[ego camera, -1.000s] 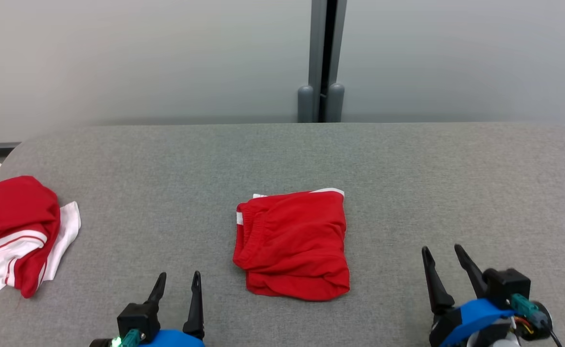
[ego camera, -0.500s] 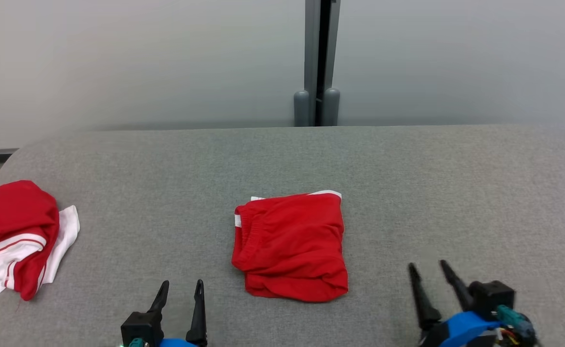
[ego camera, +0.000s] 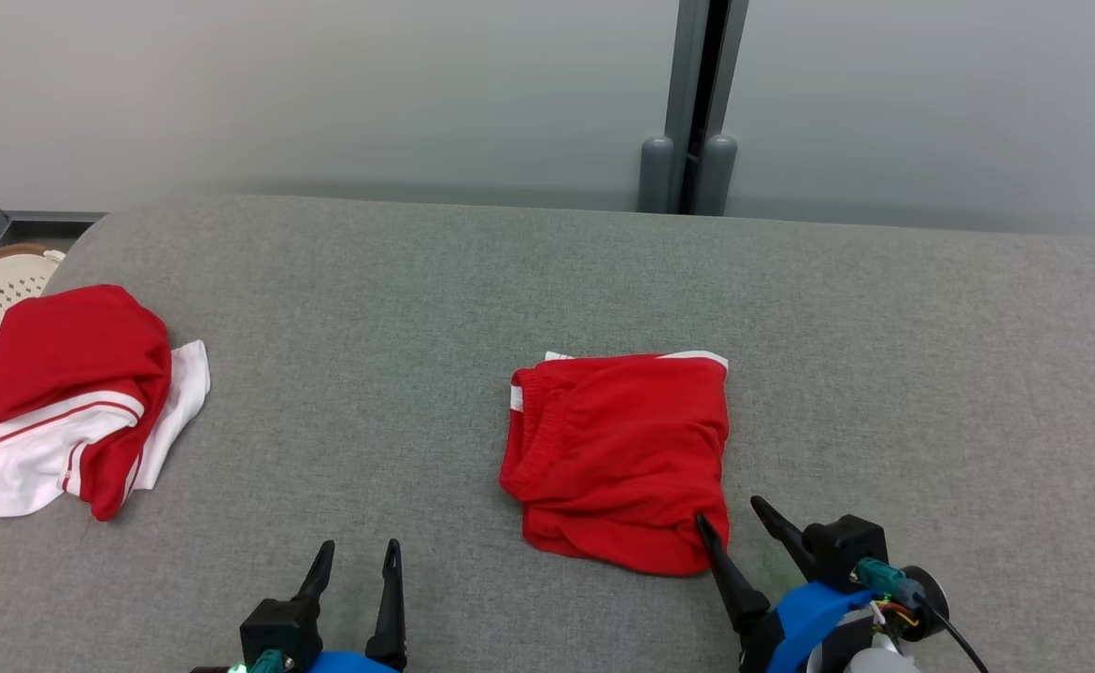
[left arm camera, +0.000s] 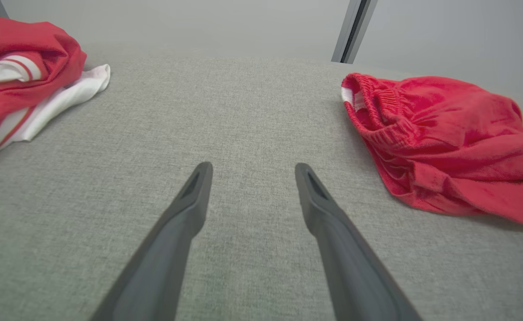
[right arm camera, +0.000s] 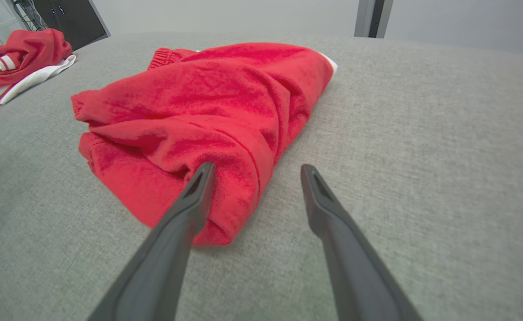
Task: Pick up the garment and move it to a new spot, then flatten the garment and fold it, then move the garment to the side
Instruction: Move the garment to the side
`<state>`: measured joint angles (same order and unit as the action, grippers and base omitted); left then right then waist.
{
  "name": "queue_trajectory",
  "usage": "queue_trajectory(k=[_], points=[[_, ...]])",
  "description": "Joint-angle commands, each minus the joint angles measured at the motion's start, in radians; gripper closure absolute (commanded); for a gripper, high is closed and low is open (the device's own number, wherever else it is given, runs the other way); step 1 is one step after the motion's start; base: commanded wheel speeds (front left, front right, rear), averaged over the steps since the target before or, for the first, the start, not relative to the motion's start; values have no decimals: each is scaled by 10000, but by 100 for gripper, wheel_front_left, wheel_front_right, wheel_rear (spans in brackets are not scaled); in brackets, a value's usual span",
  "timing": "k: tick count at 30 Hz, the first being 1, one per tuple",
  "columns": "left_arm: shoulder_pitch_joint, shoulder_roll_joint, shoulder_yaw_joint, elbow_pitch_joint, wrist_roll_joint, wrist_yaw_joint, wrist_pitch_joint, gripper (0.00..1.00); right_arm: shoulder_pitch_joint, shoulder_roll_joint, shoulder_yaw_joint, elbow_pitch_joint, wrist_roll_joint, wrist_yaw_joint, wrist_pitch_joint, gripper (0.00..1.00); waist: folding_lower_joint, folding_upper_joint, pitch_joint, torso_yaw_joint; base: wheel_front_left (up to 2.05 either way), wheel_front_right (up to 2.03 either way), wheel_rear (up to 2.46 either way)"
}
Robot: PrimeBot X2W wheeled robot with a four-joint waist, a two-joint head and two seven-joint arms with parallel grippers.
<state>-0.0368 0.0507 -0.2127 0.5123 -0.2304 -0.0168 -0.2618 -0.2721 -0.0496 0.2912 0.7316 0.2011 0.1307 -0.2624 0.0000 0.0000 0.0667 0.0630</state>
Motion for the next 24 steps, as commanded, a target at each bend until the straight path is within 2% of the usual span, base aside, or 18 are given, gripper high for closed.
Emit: queue_trajectory(k=[1,5,6,7,8,9,11,16,24], points=[[-152,-3,-3,0,-16,-5,-47,0,-209,-32,60,77,20,0,-32,0,0,0,95,96,0,0,0],[-231,-1,-12,-25,-28,-19,-47,0,-377,-30,151,215,24,0,-32,0,0,0,198,182,0,0,0],[-274,-1,-23,-36,-58,-29,-47,0,-421,-30,206,246,38,0,-32,14,0,0,244,204,0,0,0],[-291,-1,-36,-39,-59,-31,-47,0,-446,-30,239,257,50,0,-32,42,0,0,267,208,0,0,0],[-314,-1,-46,-35,-62,-36,-47,0,-467,-30,266,255,69,0,-32,54,0,0,290,208,0,0,0],[-336,-1,-56,-39,-72,-42,-47,0,-486,-30,290,244,90,0,-33,61,0,0,311,207,0,0,0],[-350,-1,-74,-34,-104,-48,-47,0,-486,-30,360,223,134,0,-33,100,0,0,337,196,0,0,0],[-388,-1,-113,-16,-111,-63,-47,0,-327,-30,469,-158,215,0,-33,100,0,0,331,142,0,0,0],[-141,0,-38,53,-161,-66,-47,0,977,-32,340,-1404,-572,0,-31,100,0,0,-13,-67,0,0,0]])
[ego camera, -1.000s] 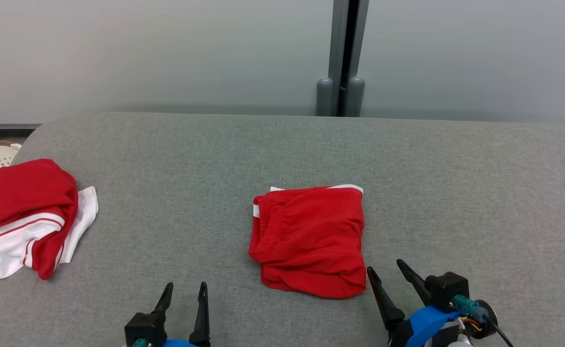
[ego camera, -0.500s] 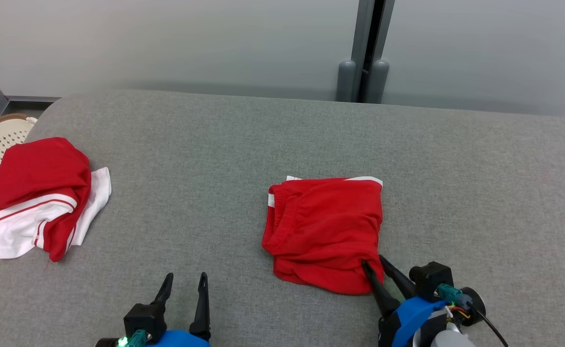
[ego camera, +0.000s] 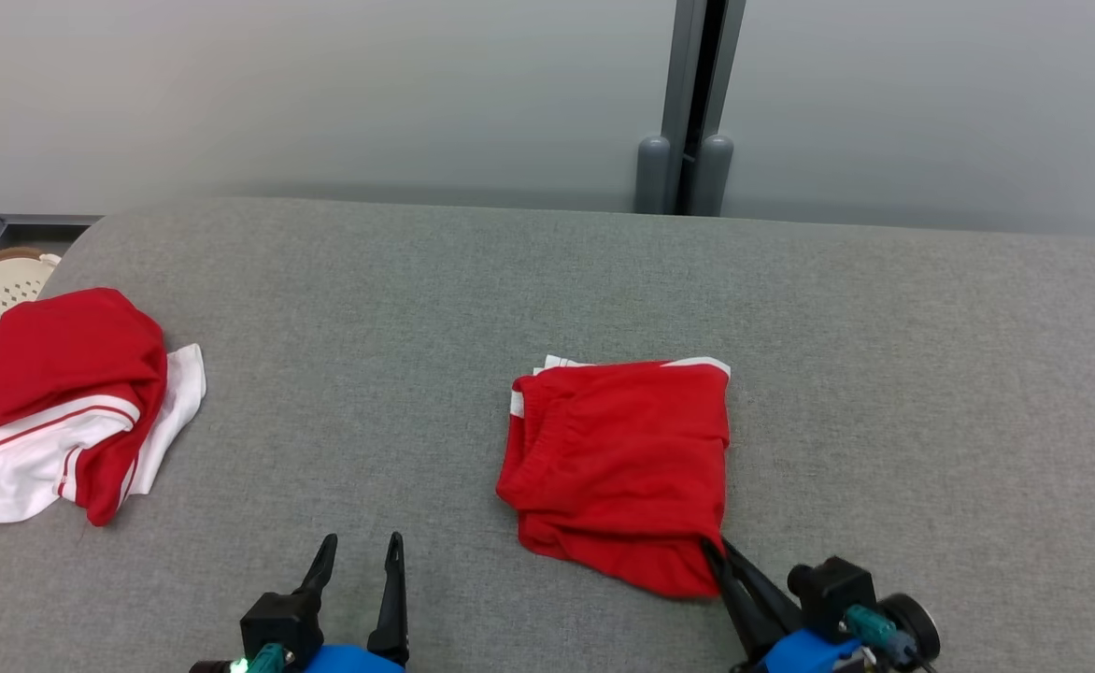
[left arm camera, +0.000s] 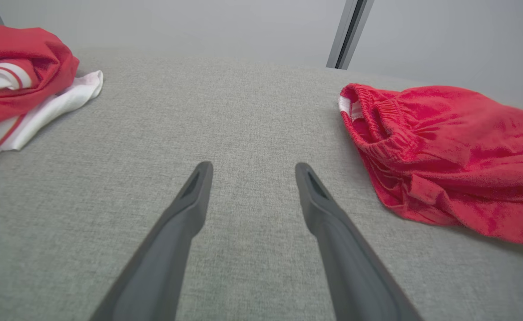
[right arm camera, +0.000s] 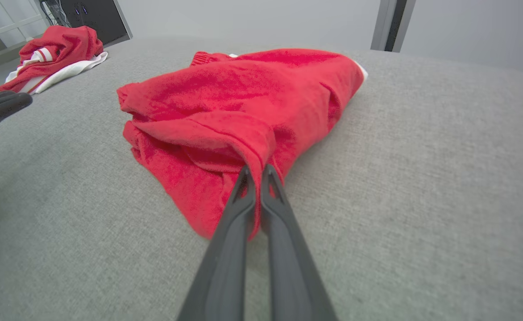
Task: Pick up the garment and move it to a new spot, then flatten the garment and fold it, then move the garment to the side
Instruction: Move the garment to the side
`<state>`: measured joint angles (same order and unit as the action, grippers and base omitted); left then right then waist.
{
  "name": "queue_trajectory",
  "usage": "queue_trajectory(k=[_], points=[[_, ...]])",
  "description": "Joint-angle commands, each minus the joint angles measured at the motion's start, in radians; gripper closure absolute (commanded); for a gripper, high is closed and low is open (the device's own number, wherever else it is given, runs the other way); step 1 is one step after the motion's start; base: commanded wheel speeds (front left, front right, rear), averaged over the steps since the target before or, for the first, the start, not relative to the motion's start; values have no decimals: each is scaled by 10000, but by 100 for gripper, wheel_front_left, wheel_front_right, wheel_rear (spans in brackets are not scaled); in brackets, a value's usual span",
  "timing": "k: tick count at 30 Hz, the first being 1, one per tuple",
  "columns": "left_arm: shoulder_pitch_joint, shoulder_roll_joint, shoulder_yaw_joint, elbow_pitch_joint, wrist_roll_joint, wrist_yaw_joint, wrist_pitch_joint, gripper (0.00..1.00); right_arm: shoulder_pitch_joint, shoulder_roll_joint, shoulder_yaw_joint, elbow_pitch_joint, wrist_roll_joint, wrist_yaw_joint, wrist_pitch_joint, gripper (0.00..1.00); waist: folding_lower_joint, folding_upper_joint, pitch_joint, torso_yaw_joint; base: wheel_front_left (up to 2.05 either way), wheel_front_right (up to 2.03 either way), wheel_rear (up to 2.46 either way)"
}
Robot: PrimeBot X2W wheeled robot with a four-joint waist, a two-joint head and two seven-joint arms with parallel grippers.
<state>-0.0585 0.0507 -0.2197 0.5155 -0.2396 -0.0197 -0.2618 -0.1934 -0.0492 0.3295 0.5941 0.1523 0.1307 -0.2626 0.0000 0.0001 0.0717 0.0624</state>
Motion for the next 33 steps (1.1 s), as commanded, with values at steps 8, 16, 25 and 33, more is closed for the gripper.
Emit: queue_trajectory(k=[8,16,25,33], points=[[299,-2,99,88,-22,-49,-47,0,1455,-34,-355,196,-365,0,-31,86,0,-1,-339,-388,0,0,0],[275,0,267,42,24,-4,-47,0,1624,-35,-964,-676,274,0,-29,0,0,-1,-477,-714,0,0,0],[96,-2,533,-221,396,-40,-47,0,1314,-37,-2652,-2588,266,0,-31,0,0,-1,-512,-1046,0,0,0],[251,1,447,-438,865,-104,-47,0,1090,-23,-4564,-1671,294,0,-31,0,0,-1,-519,-1192,0,0,0]])
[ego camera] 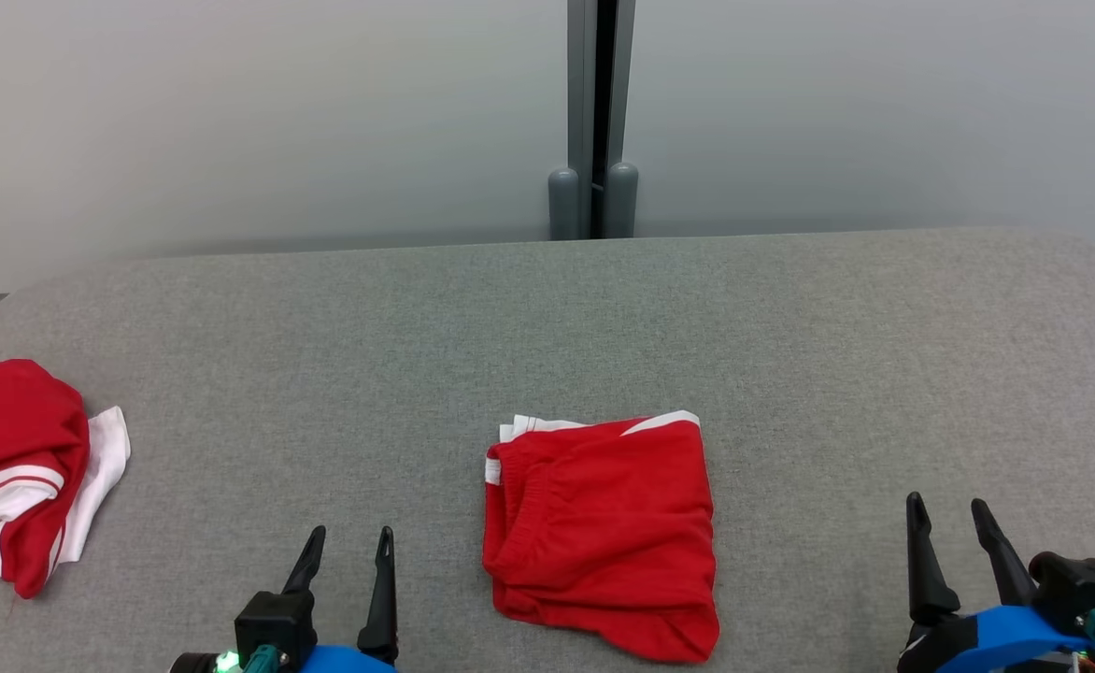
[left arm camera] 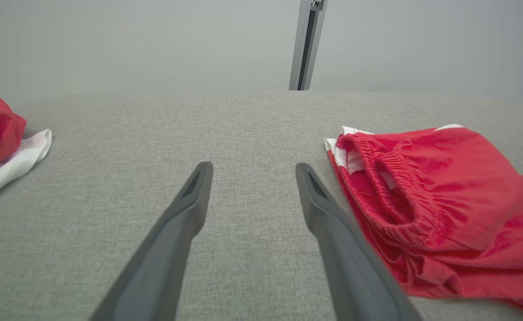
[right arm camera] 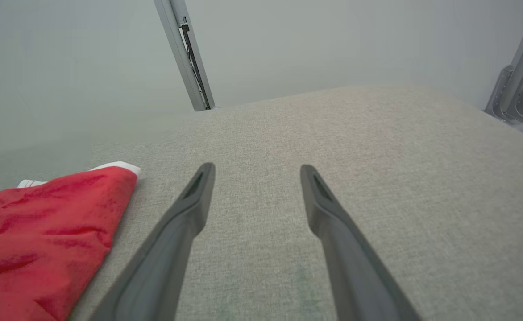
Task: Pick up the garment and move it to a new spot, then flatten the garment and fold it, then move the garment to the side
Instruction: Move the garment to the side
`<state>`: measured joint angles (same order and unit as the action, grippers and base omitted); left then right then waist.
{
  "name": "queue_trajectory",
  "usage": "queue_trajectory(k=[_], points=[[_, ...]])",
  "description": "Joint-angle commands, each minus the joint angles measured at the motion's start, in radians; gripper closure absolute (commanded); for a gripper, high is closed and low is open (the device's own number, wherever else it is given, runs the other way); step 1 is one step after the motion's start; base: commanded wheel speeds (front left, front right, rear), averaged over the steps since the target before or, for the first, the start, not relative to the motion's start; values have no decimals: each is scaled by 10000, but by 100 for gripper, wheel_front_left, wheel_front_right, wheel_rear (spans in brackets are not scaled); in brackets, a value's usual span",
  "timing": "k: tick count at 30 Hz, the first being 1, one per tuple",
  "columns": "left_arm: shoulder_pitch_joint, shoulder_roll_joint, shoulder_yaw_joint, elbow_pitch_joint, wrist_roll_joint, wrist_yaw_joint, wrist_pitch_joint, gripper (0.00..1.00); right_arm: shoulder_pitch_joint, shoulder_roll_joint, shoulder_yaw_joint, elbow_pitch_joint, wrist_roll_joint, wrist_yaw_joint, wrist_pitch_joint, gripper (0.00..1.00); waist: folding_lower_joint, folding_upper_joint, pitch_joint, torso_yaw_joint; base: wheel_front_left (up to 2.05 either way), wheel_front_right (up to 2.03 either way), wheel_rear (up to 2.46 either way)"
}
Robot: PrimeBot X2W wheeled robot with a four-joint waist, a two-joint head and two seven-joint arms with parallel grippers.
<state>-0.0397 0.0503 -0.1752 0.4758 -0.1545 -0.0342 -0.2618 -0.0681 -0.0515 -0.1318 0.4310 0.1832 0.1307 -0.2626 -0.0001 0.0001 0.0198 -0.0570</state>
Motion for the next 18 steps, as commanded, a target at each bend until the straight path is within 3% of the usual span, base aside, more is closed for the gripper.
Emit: queue_trajectory(k=[1,7,13,18], points=[[76,5,-19,-50,-17,58,-47,0,-211,9,37,75,-17,0,-31,0,1,-1,1,-1,0,0,0],[107,4,-119,-55,-144,91,-47,0,-422,-5,468,336,-202,0,-29,0,1,-1,36,47,0,0,0],[2,4,-193,60,-284,57,-47,0,-934,-6,2067,865,73,0,-29,0,1,-1,210,347,0,0,0],[-143,4,-285,105,-322,22,-47,0,-1686,-9,2947,2013,173,0,-29,0,1,-1,408,796,0,0,0]])
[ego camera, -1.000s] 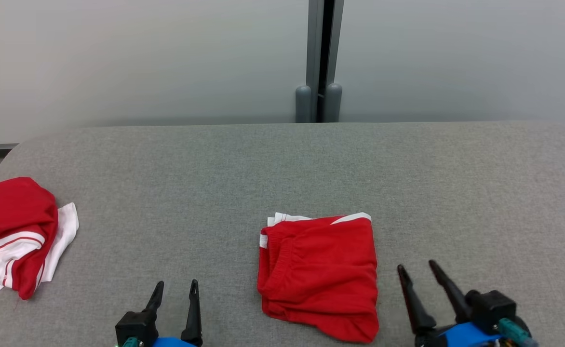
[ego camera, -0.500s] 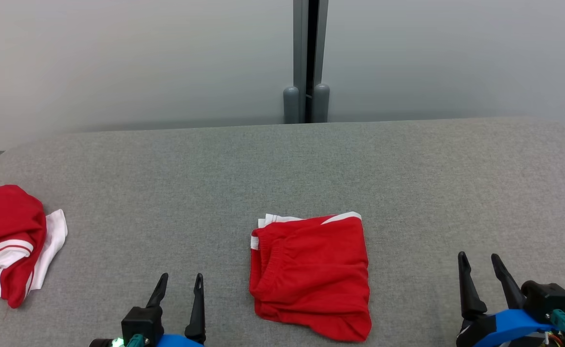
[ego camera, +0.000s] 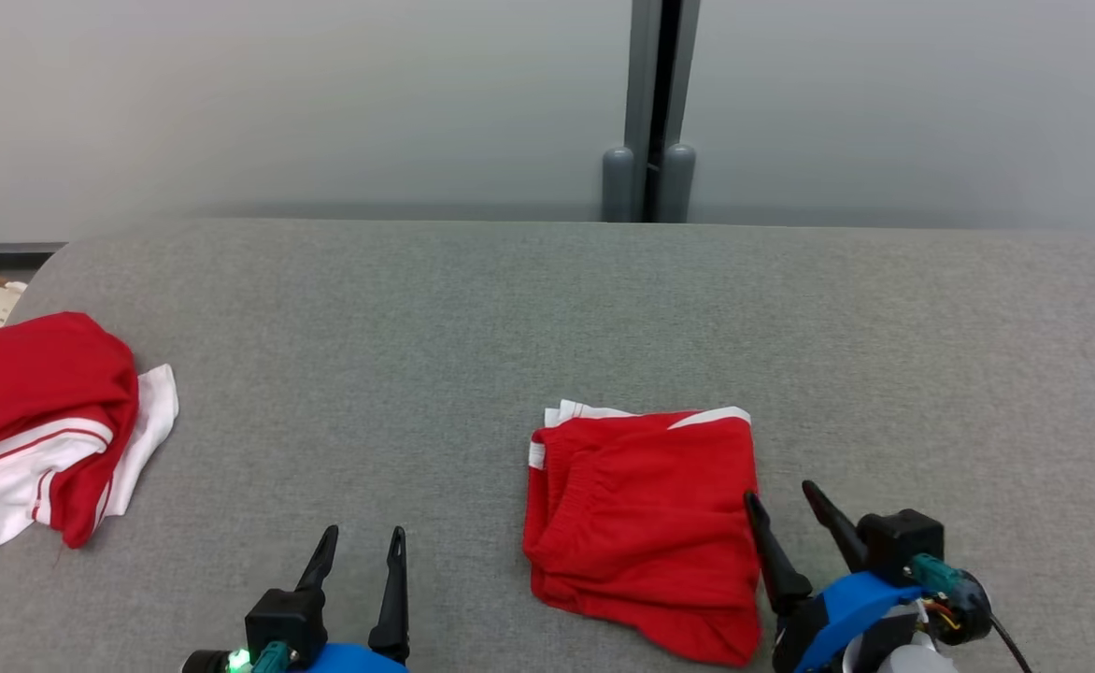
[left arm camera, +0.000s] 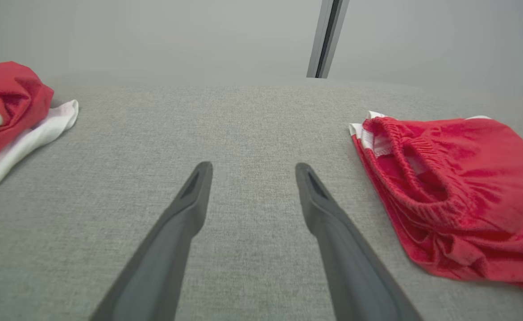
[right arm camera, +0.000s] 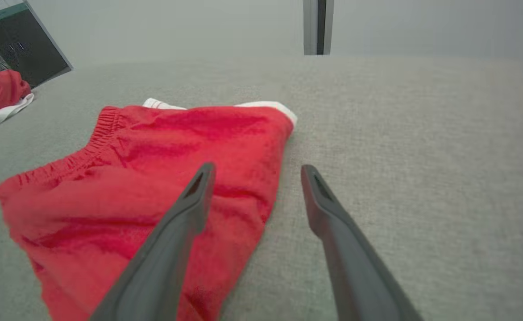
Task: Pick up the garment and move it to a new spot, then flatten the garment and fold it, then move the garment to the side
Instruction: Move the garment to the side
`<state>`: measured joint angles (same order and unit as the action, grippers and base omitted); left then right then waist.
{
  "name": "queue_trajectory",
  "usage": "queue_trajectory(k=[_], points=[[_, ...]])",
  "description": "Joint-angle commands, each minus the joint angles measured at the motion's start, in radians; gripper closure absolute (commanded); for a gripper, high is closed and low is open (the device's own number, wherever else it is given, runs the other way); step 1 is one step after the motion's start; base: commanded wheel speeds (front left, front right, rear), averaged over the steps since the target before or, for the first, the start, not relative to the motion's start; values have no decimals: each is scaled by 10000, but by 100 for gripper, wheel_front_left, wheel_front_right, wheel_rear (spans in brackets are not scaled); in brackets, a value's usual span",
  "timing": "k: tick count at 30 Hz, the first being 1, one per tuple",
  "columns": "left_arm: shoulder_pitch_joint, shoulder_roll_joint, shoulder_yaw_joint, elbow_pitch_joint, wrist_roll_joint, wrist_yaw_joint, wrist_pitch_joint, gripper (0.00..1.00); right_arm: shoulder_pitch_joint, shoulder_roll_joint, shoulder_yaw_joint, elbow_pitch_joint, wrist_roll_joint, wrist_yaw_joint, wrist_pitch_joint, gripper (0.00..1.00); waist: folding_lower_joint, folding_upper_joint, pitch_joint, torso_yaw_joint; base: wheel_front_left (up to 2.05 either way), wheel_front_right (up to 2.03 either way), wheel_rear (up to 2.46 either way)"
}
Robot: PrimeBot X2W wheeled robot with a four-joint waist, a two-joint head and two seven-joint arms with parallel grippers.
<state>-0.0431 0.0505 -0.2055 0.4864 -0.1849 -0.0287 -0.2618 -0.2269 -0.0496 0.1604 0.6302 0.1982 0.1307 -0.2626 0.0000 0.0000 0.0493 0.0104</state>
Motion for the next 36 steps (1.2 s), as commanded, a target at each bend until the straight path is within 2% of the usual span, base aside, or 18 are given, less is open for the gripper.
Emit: queue_trajectory(k=[1,5,8,9,10,11,14,17,28,32,36], points=[[-122,3,-5,17,-12,-42,-47,0,-233,-24,176,364,60,0,-29,0,0,0,152,226,0,0,0],[-258,0,-60,82,33,-65,-47,0,-746,-47,483,1799,668,0,21,0,0,0,317,627,0,0,0],[-304,-1,-65,99,-59,-88,-47,0,-1089,-25,656,2771,696,0,30,0,0,0,438,854,0,0,0],[-309,-1,-73,88,-39,-106,-47,0,-1142,-27,684,3008,733,0,50,37,0,0,464,898,0,0,0],[-307,-1,-68,74,-33,-112,-47,0,-1198,-24,720,3173,746,0,53,79,0,0,490,916,0,0,0],[-309,-1,-57,64,-31,-109,-47,0,-1242,-24,723,3283,740,0,40,100,0,0,508,912,0,0,0],[-253,-4,23,-4,-35,-103,-47,0,-1394,-22,482,3087,621,-1,9,100,0,0,506,656,0,0,0],[-233,-3,23,-84,-15,-137,-47,0,-1335,-81,192,2632,427,-7,-9,100,0,0,440,87,0,0,0],[-837,2,-738,-396,-156,-403,-47,0,-1057,-38,187,1733,199,-1,-16,100,0,0,598,-3079,0,0,0],[-1110,3,-1168,-385,-160,-501,-49,0,-937,-32,138,1583,222,-1,-16,100,0,0,760,-3740,0,0,0],[-1298,11,-1479,-294,-175,-573,-47,0,-1008,-26,91,1502,103,-1,-17,100,0,0,930,-4045,0,0,0]])
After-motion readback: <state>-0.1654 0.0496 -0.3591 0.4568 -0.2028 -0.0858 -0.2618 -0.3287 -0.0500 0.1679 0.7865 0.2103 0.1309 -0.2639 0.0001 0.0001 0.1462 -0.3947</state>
